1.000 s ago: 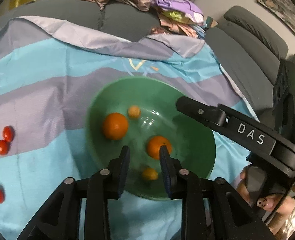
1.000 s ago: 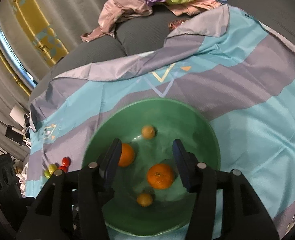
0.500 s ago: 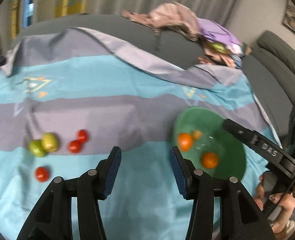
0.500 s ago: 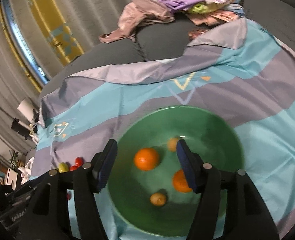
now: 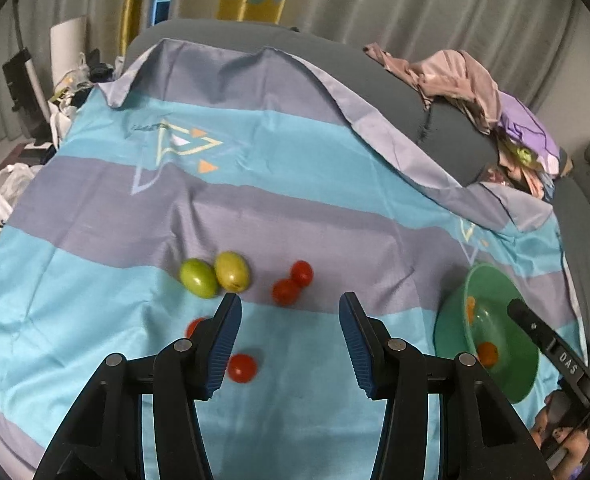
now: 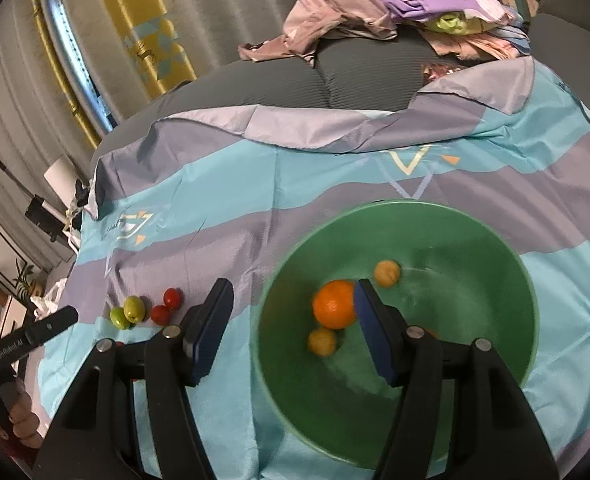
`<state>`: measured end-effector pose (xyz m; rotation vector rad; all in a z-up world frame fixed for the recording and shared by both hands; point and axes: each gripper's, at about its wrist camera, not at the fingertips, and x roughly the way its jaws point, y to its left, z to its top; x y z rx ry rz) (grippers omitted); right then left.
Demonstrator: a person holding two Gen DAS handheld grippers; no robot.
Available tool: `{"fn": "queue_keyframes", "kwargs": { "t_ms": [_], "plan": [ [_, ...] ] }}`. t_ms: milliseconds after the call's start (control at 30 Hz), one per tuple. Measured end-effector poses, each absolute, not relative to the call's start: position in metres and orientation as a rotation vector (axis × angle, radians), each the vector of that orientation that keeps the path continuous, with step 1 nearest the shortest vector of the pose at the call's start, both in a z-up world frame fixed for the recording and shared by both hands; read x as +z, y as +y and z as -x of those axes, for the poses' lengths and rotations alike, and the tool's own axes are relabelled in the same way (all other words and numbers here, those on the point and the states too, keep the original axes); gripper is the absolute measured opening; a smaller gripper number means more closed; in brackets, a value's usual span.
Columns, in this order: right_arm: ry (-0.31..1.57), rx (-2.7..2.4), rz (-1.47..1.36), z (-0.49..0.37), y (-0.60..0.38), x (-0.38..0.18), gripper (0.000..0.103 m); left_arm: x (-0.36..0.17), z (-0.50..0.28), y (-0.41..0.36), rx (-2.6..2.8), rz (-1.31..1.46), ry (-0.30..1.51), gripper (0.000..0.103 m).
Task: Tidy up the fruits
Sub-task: 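Grasp a red tomato with the left tool while the right tool grasps another tomato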
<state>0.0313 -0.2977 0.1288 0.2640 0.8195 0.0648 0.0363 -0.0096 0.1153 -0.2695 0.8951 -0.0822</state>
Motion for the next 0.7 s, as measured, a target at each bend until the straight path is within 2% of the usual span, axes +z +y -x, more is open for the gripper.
{"fn": "queue_keyframes", "kwargs": {
  "t_ms": [367,700],
  "plan": [
    [0.861,0.198,-0.259,-0.04,-0.255,0.123,0.063,0.106,-0.046,0.022,-0.055,0.312,0.921,0.05],
    [0.971,0.343,-0.322,-0.079,-0.205,0.11,0.064,0.081,-0.066,0.049,-0.041,0.378,0.99,0.05]
  ]
}}
